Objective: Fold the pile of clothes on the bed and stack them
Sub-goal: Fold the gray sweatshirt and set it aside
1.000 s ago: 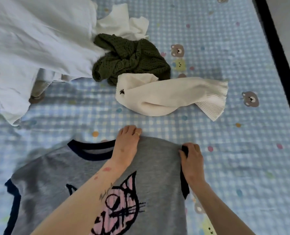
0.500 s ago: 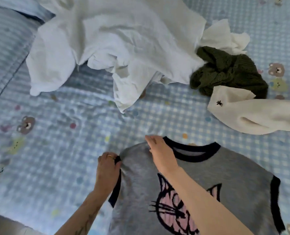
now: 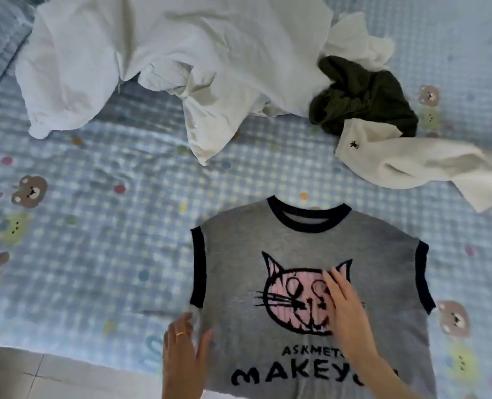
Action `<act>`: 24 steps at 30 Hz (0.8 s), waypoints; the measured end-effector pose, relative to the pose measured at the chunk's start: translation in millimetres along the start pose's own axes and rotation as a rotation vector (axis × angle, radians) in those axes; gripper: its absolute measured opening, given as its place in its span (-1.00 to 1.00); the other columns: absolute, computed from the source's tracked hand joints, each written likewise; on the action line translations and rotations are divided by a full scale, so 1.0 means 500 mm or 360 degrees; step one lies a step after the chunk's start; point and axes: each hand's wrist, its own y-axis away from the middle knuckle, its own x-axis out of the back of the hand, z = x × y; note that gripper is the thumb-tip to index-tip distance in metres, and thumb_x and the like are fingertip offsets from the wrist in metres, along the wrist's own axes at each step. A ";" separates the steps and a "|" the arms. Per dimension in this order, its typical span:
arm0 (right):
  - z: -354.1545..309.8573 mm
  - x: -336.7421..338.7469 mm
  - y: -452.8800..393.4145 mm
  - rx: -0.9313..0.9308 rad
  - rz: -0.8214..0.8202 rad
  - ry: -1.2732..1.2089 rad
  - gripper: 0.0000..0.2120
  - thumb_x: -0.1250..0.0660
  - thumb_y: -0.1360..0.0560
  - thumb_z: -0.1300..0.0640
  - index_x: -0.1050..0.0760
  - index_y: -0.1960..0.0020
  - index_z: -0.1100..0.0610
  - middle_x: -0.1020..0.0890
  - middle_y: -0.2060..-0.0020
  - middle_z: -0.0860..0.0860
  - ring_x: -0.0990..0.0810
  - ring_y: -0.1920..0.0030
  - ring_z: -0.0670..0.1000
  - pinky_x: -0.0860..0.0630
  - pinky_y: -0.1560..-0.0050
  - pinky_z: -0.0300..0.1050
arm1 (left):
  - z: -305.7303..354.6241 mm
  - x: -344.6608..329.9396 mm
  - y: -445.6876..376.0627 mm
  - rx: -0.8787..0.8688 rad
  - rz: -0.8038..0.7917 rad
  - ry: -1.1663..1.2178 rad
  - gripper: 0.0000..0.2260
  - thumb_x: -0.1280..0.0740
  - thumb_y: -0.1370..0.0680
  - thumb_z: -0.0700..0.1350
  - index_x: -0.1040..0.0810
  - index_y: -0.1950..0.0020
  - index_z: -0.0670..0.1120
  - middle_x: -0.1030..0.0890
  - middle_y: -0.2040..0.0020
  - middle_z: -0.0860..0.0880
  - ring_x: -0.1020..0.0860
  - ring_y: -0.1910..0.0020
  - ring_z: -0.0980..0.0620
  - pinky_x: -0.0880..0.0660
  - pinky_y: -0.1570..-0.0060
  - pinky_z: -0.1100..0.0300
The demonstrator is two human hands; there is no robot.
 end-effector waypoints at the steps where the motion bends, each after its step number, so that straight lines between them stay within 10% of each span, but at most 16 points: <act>1: 0.039 0.003 0.055 -0.0059 -0.0007 0.0067 -0.41 -0.47 -0.36 0.37 -0.43 -0.35 0.23 -0.48 -0.32 0.14 -0.52 -0.26 0.17 -0.48 -0.18 0.05 | -0.025 -0.012 0.033 0.0085 -0.0021 0.0011 -0.54 -0.54 -0.30 -0.30 -0.52 -0.15 -0.34 -0.54 0.08 -0.27 -0.52 0.04 -0.31 -0.44 0.00 -0.13; 9: 0.212 0.007 0.351 -0.0550 0.0001 0.0273 -0.47 -0.41 -0.39 0.42 -0.43 -0.34 0.28 -0.46 -0.31 0.29 -0.46 -0.28 0.33 -0.52 -0.10 0.28 | -0.151 -0.068 0.137 0.0164 -0.0111 0.0092 -0.60 -0.49 -0.31 -0.41 -0.49 -0.09 -0.26 -0.58 0.15 -0.17 -0.57 0.14 -0.26 -0.39 0.18 0.18; 24: 0.268 0.025 0.437 -0.0911 0.0382 -0.0429 -0.77 -0.15 -0.57 0.25 -0.41 -0.22 0.21 -0.48 -0.07 0.18 -0.49 0.07 0.21 -0.43 0.11 0.03 | -0.144 -0.068 0.218 0.0156 0.0248 0.0171 -0.92 -0.22 -0.56 -0.21 -0.46 -0.02 -0.14 -0.59 0.15 -0.18 -0.48 0.18 -0.22 -0.36 0.19 0.04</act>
